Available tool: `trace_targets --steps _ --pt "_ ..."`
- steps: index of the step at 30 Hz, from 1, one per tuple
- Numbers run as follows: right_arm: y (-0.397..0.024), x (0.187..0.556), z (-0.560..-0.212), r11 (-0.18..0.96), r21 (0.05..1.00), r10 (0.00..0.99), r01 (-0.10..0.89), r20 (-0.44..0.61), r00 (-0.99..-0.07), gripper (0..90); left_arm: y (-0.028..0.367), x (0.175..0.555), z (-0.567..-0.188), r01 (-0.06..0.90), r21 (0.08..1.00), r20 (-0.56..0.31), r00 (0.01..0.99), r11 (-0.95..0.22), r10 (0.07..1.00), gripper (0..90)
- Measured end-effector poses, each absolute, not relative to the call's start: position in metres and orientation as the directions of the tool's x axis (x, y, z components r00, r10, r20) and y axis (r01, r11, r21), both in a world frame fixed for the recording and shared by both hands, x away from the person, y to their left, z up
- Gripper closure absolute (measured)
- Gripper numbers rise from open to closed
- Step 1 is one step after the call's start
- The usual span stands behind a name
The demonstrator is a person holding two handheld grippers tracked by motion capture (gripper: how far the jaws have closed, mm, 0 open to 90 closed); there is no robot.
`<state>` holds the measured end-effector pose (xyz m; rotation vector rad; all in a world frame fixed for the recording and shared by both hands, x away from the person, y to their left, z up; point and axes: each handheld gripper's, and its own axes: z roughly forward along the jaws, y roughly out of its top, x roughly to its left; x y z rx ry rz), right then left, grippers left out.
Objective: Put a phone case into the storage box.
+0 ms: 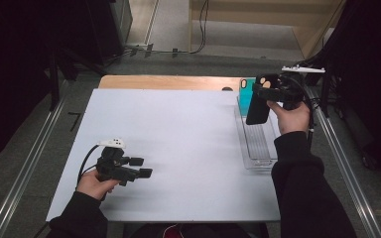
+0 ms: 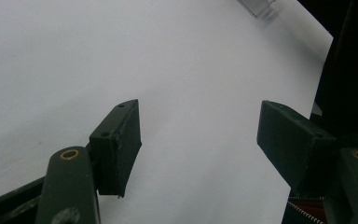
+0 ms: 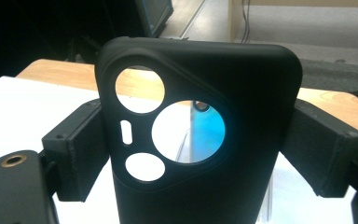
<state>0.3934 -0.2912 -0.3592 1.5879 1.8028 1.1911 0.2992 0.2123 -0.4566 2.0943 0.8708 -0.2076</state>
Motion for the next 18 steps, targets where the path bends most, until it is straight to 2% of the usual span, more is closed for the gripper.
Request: trace_targets --steps 18 --pt "-0.289 0.424 -0.363 -0.059 0.832 0.969 0.552 0.181 -0.169 12.4 0.214 0.300 -0.457 0.648 0.641 -0.427 0.746 -0.411 0.511 31.0"
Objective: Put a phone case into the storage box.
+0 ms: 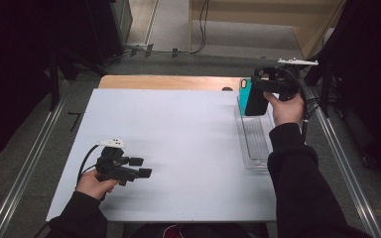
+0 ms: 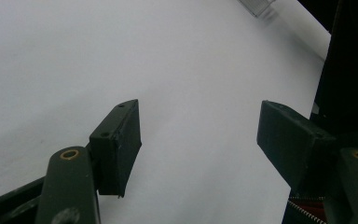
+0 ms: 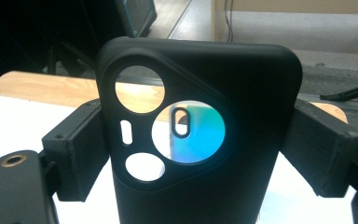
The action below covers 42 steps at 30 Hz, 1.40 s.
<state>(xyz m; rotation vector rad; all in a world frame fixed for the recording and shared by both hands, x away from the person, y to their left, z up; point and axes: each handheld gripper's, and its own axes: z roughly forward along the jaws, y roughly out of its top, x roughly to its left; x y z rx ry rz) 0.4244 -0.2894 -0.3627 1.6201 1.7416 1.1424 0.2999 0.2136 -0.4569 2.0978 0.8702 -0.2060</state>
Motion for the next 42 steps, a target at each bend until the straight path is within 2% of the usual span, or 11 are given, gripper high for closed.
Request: trace_targets --steps 18,23,42 --pt "-0.283 0.448 -0.379 -0.029 0.835 0.983 0.550 0.122 -0.135 12.2 0.214 0.300 -0.458 0.651 0.638 -0.430 0.745 -0.411 0.510 31.1" --pt "-0.282 0.454 -0.385 -0.052 0.833 0.980 0.551 0.147 -0.131 12.2 0.213 0.300 -0.458 0.650 0.637 -0.431 0.746 -0.414 0.508 31.1" --pt "-0.276 0.464 -0.405 -0.047 0.819 0.988 0.572 0.122 -0.095 11.7 0.214 0.301 -0.459 0.653 0.635 -0.434 0.744 -0.414 0.508 31.1"
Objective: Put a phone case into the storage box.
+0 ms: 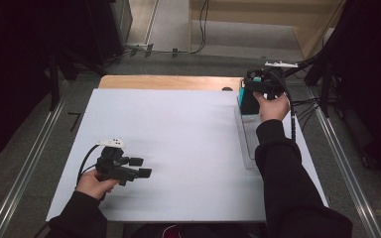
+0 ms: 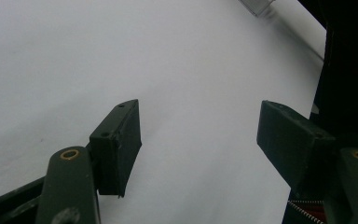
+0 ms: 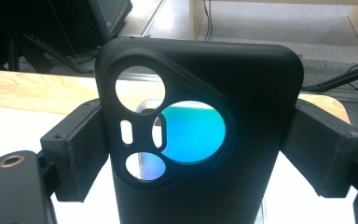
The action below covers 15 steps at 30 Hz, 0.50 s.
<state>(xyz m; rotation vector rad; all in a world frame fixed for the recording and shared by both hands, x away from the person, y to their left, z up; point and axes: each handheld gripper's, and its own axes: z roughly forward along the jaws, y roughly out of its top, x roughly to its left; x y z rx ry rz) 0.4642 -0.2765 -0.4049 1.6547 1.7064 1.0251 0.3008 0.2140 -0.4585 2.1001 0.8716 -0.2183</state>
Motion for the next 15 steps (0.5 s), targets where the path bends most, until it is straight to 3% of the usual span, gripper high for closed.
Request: trace_targets --steps 15 --pt "-0.277 0.467 -0.422 -0.057 0.818 0.990 0.573 0.120 -0.073 11.4 0.214 0.303 -0.460 0.656 0.631 -0.436 0.742 -0.415 0.510 31.1"
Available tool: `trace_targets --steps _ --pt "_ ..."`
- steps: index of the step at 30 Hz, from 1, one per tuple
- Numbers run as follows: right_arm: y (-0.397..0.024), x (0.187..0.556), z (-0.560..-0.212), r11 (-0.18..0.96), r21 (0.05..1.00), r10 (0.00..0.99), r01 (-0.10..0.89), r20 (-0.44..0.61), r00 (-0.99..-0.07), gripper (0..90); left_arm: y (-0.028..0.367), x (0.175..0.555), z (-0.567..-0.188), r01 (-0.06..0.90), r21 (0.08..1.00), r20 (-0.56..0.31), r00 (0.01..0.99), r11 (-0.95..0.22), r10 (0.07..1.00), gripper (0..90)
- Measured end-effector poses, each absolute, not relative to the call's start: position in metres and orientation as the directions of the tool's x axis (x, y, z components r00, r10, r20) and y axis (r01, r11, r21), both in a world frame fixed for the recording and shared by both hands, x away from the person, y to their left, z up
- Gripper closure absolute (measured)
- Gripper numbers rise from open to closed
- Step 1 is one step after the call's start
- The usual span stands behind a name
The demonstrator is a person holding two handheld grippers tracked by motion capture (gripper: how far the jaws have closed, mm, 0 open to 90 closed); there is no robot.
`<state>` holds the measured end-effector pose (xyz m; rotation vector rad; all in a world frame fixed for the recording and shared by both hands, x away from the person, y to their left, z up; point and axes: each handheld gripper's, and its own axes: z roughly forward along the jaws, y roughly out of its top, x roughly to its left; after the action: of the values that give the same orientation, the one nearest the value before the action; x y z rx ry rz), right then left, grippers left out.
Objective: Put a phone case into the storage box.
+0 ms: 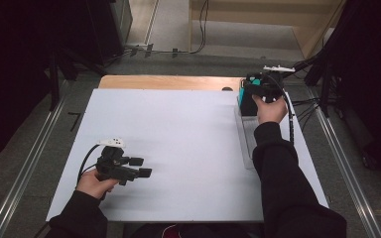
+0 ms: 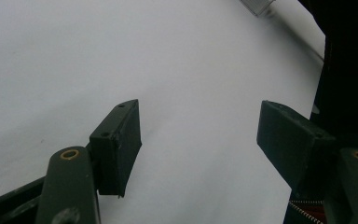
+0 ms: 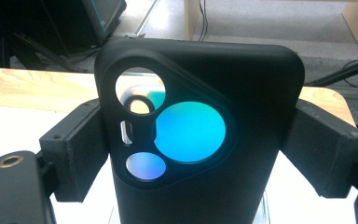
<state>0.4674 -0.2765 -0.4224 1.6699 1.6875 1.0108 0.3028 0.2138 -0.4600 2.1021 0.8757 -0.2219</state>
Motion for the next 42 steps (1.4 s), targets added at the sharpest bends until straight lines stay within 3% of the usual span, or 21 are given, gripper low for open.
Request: trace_targets --steps 42 --pt "-0.260 0.466 -0.434 -0.001 0.816 0.996 0.578 0.051 -0.071 10.3 0.211 0.305 -0.461 0.660 0.626 -0.444 0.740 -0.415 0.505 31.1"
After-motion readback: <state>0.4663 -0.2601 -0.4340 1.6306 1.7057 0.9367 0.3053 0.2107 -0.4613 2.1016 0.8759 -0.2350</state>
